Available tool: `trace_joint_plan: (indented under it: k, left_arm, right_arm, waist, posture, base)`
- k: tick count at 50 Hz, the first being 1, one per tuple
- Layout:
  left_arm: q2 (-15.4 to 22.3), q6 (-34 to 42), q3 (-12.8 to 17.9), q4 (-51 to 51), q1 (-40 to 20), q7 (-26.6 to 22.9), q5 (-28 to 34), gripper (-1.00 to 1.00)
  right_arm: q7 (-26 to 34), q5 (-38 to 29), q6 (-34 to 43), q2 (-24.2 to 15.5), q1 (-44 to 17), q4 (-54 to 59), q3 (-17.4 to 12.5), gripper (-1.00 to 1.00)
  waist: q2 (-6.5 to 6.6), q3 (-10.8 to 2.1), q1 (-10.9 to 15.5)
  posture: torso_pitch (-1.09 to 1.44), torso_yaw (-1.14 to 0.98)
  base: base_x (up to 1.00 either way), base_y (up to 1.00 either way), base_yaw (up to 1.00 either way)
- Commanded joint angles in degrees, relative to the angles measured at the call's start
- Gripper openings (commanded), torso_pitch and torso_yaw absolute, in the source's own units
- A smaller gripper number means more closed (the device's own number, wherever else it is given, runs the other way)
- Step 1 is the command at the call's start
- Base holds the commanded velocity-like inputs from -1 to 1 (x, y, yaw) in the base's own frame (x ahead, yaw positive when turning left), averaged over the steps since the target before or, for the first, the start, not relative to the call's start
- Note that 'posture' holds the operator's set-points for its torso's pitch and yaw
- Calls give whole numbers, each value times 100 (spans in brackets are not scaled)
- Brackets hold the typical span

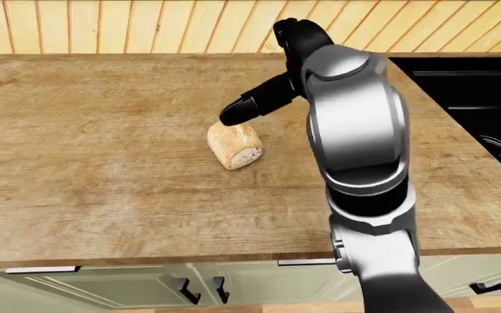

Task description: Place the bread and cheese on the cutting board.

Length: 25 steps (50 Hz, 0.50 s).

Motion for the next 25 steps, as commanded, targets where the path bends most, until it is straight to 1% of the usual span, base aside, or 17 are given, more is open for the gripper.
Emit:
trace_joint_plan:
  k: [1, 4, 7, 9, 14, 16, 19, 22, 25]
  left_arm:
    - [69, 0, 27, -5, -158, 95, -147, -100]
    - [152, 0, 89, 9, -147, 197, -329, -100]
    - [150, 0, 140, -28, -63, 356, -505, -100]
    - [107, 0, 164, -90, 37, 483, -619, -100]
    - [98, 0, 195, -180, 250, 762, -952, -100]
    - [122, 0, 211, -211, 307, 863, -1103, -100]
    - [97, 0, 291, -213, 317, 1033, -1381, -100]
    - [146, 0, 347, -224, 362, 1241, -1672, -100]
    - [300, 0, 348, -300, 483, 1423, -1979, -100]
  right_arm:
    - [98, -171, 25, -95, -268, 16, 109, 100]
    - [227, -326, 60, -39, -355, 154, 368, 100]
    - [364, -527, 60, 57, -298, 149, 525, 100]
    - [393, -671, 33, 183, -224, 110, 511, 100]
    - [449, -1064, -336, 467, -5, 147, 493, 100]
    - [458, -1268, -552, 575, 81, 252, 556, 100]
    - [517, -1598, -867, 797, 98, 463, 557, 100]
    - [617, -1917, -1141, 1107, 248, 678, 595, 100]
    - [766, -2239, -1368, 1362, 392, 837, 578, 100]
  waist:
    - [65, -154, -15]
    - [77, -144, -27]
    - [96, -138, -35]
    - [112, -140, -32]
    - [150, -166, -31]
    - [165, -177, -35]
    - [187, -195, -54]
    - [209, -201, -75]
    - [236, -210, -99]
  posture:
    - [0, 0]
    - [0, 0]
    - [0, 0]
    - [0, 0]
    - [0, 0]
    - [0, 0]
    - [0, 0]
    - [0, 0]
    - [0, 0]
  base:
    - [0, 0, 0]
    - [0, 0, 0]
    - [0, 0, 0]
    - [0, 0, 0]
    - [0, 0, 0]
    - [0, 0, 0]
    - [0, 0, 0]
    - [0, 0, 0]
    - [0, 0, 0]
